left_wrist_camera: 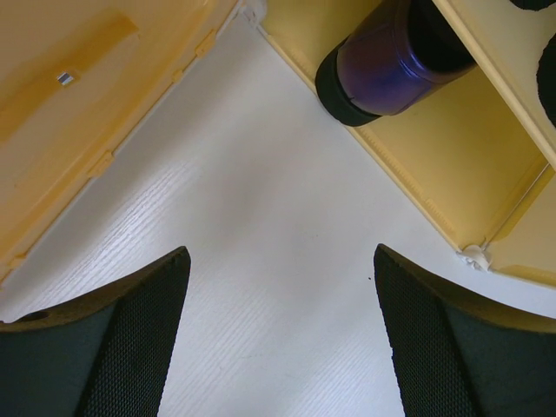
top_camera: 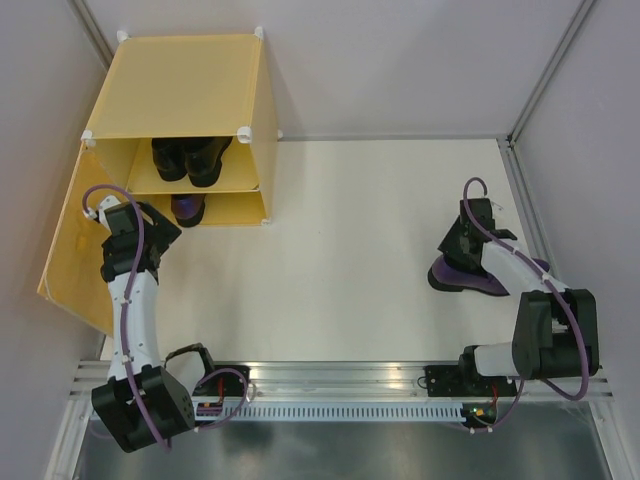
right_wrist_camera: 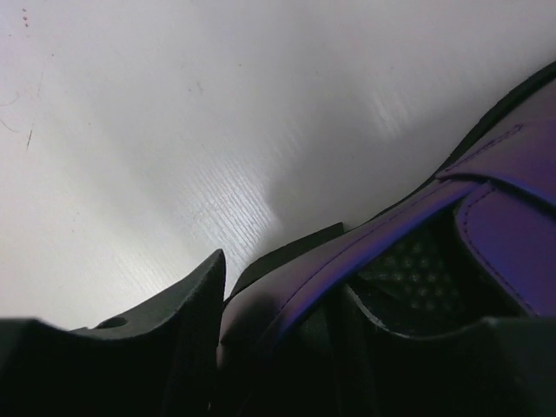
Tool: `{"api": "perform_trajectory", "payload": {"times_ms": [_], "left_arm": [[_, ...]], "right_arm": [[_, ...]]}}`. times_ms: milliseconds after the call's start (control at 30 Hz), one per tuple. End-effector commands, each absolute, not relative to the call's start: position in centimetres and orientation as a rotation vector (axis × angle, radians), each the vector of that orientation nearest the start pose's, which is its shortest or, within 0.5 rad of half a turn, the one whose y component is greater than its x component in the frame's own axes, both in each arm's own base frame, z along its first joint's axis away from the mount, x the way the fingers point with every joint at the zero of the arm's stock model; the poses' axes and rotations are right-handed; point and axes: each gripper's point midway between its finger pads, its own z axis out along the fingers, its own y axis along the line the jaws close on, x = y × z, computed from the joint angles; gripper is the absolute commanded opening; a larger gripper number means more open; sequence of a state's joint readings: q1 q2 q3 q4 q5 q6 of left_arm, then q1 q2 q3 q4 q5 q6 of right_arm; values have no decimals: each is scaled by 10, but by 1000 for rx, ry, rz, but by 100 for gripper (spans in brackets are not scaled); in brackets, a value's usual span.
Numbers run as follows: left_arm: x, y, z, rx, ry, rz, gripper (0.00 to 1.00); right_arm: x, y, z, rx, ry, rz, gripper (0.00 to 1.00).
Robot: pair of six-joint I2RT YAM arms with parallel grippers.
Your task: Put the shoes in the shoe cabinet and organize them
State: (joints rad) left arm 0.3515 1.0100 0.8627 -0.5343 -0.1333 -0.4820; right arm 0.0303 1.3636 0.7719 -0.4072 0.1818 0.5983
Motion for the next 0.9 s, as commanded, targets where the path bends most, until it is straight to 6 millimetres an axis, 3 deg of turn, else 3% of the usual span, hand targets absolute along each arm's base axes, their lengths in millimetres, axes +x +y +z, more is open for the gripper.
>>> {"api": "perform_trajectory", "payload": {"times_ms": [0, 100, 133, 200, 233, 300, 500, 533, 600, 633, 667, 733, 867], "left_arm": [[278, 114, 181, -943, 2013, 132, 89], [279, 111, 179, -938, 2022, 115, 89], [279, 111, 179, -941, 2022, 116, 89], [278, 113, 181, -945, 2013, 128, 89], [277, 113, 181, -949, 2010, 131, 89], [276, 115, 183, -952, 2001, 144, 89], [274, 116, 183, -958, 2000, 151, 89], [274, 117, 183, -958, 1998, 153, 89], [274, 116, 183, -957, 1998, 154, 89], [274, 117, 184, -958, 1994, 156, 89], [274, 117, 184, -957, 1993, 157, 89], [273, 116, 184, -959, 1993, 156, 89], [273, 117, 185, -962, 1988, 160, 89]], "right_arm": [[322, 14, 52, 778, 2406, 125, 50], [321, 21, 52, 719, 2417, 139, 27], [319, 29, 54, 677, 2429, 139, 15], [321, 44, 63, 601, 2424, 166, 8], [320, 60, 67, 525, 2436, 195, 1], [323, 78, 79, 433, 2433, 206, 1], [308, 179, 113, 46, 2428, 339, 1], [296, 205, 113, -50, 2439, 373, 1], [289, 234, 124, -146, 2425, 421, 1], [272, 257, 125, -241, 2429, 449, 1], [270, 273, 128, -295, 2426, 456, 1], [246, 303, 122, -434, 2438, 460, 1], [217, 353, 133, -601, 2380, 504, 1]]}}
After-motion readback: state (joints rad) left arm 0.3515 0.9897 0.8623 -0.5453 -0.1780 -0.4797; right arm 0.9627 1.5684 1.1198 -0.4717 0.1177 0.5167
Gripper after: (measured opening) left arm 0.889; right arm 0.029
